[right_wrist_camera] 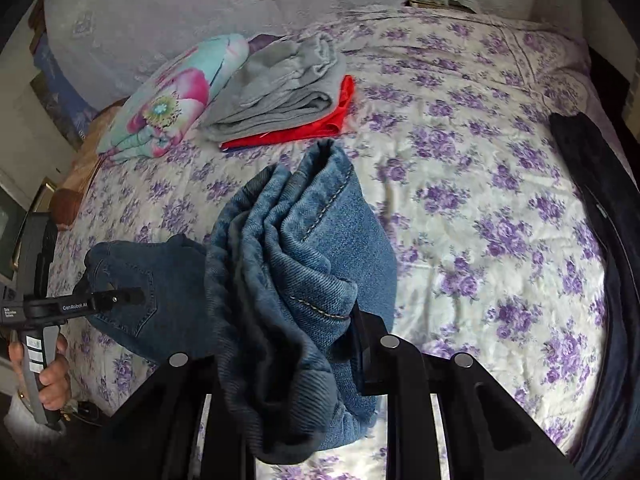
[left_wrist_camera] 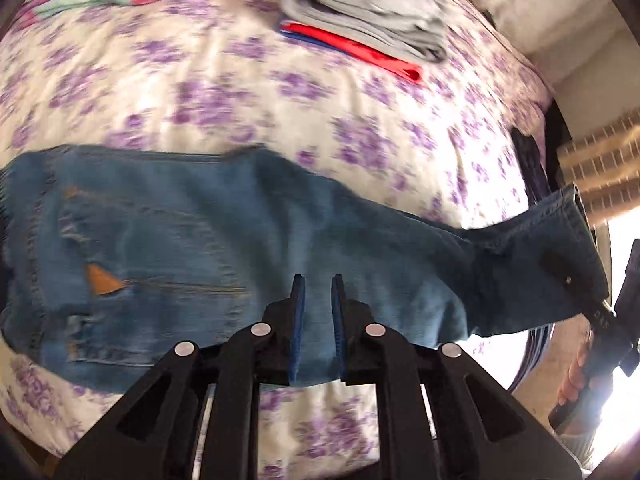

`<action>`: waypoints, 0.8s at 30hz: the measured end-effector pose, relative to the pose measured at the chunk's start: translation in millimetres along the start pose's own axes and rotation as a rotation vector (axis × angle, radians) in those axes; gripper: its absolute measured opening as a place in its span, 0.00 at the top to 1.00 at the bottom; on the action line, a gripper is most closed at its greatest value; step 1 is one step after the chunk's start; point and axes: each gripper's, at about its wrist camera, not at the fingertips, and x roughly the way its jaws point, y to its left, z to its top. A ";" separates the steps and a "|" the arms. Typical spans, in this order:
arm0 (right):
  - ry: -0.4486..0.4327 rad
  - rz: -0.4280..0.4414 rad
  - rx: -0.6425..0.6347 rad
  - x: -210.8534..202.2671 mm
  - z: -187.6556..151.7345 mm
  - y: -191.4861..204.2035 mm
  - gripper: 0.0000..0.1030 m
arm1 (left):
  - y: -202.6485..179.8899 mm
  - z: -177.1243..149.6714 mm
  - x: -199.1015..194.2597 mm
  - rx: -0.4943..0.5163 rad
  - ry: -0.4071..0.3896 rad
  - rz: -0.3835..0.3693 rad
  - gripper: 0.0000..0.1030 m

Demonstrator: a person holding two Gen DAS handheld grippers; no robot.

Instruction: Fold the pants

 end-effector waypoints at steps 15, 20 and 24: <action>0.064 -0.080 -0.251 116.1 -31.6 134.5 0.69 | 86.9 -10.8 7.8 -0.179 -0.009 0.043 0.89; 0.134 -0.022 -0.362 106.6 -44.1 160.0 0.28 | 93.5 -7.5 11.5 -0.186 0.010 0.016 0.89; 0.204 0.105 -0.372 81.2 -34.9 158.4 0.28 | 95.0 -6.7 13.1 -0.172 0.023 0.011 0.89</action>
